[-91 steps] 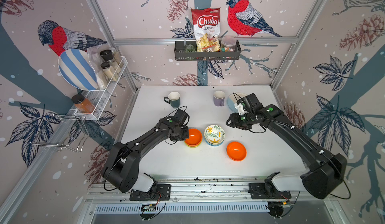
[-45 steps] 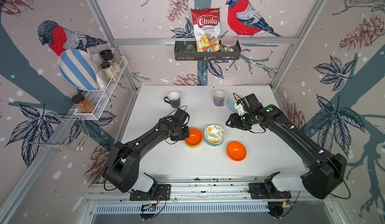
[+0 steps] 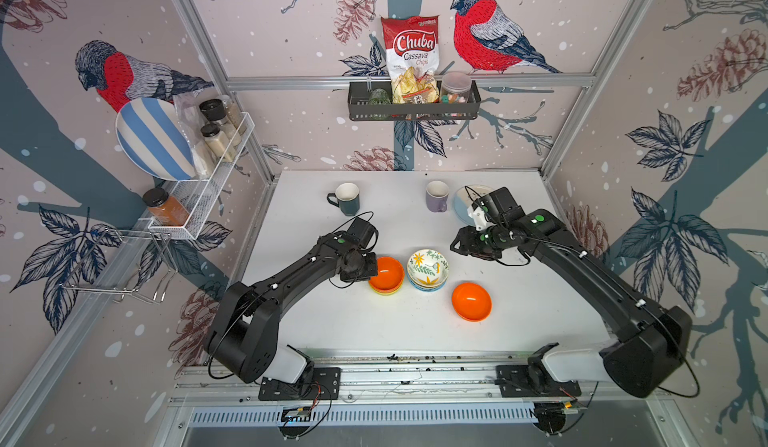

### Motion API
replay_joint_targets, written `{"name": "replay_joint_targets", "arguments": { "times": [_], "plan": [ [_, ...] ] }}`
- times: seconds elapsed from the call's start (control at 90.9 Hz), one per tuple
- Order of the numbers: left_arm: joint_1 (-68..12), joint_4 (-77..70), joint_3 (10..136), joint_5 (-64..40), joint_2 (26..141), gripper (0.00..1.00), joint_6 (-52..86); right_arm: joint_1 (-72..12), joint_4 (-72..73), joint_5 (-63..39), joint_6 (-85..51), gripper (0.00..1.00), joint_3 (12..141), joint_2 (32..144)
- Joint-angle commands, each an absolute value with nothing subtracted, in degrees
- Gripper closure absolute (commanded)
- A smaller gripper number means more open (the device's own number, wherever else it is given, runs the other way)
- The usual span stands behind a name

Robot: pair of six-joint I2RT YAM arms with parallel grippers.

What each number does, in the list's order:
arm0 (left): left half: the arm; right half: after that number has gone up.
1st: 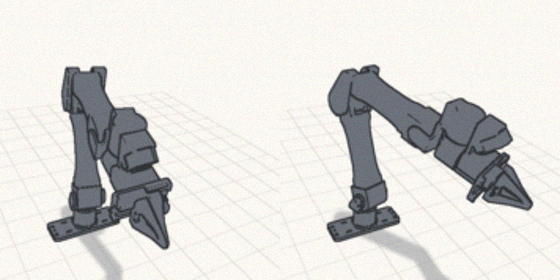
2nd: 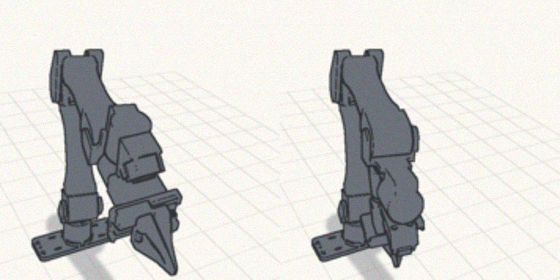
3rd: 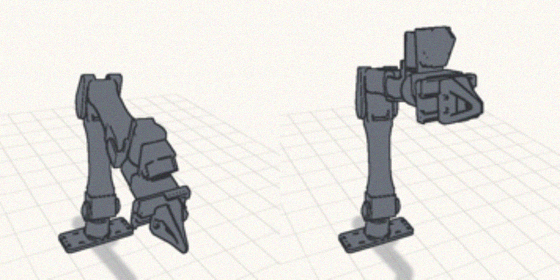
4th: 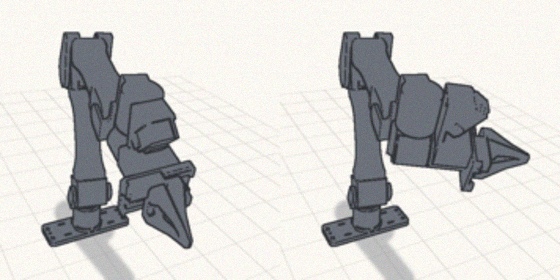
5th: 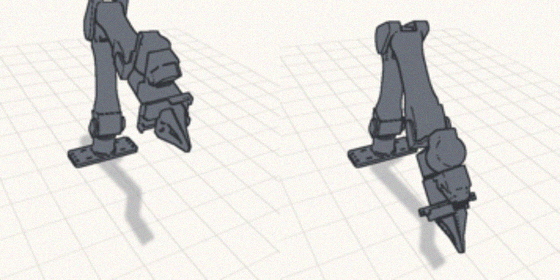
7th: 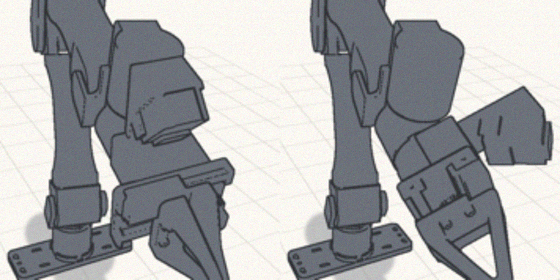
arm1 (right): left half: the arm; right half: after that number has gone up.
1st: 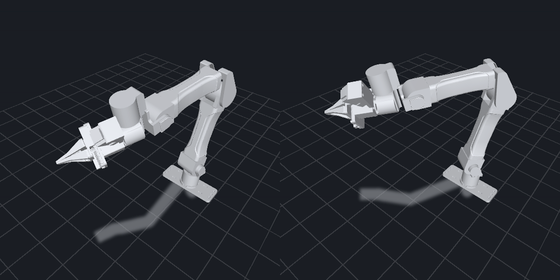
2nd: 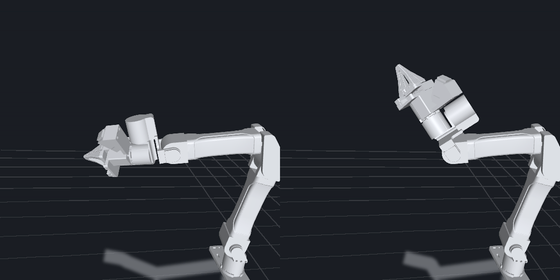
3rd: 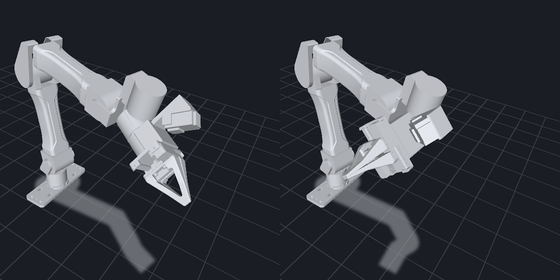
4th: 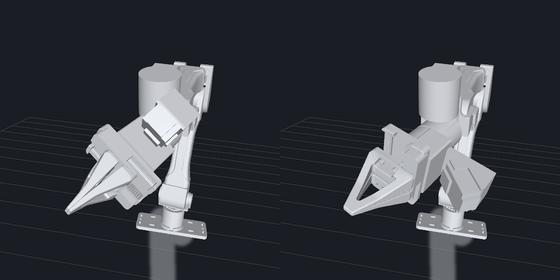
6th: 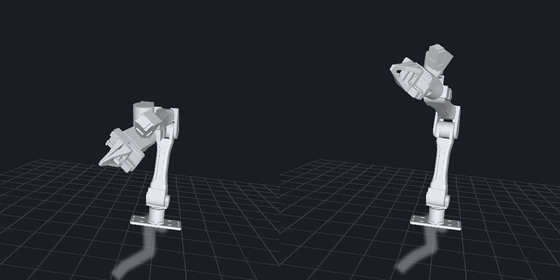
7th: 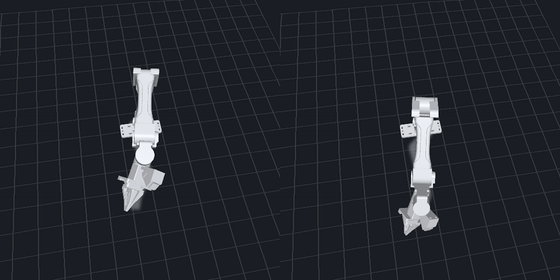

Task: Stack the bowls
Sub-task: Place the bowl on the bowl.

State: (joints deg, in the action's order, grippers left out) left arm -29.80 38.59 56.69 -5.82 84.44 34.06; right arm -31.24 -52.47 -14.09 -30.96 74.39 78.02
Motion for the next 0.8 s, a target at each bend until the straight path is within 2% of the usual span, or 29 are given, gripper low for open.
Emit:
{"name": "replay_joint_targets", "arguments": {
  "times": [0.0, 0.792],
  "plan": [
    [-29.6, 38.6, 56.5, -6.0, 84.8, 0.97, 33.6, -31.3, -51.4, -14.3, -29.9, 0.43, 74.3, 77.9],
    [-29.6, 39.5, 56.9, -5.9, 83.8, 0.96, 33.5, -31.6, -51.3, -14.3, -30.0, 0.43, 73.8, 78.1]
  ]
}}
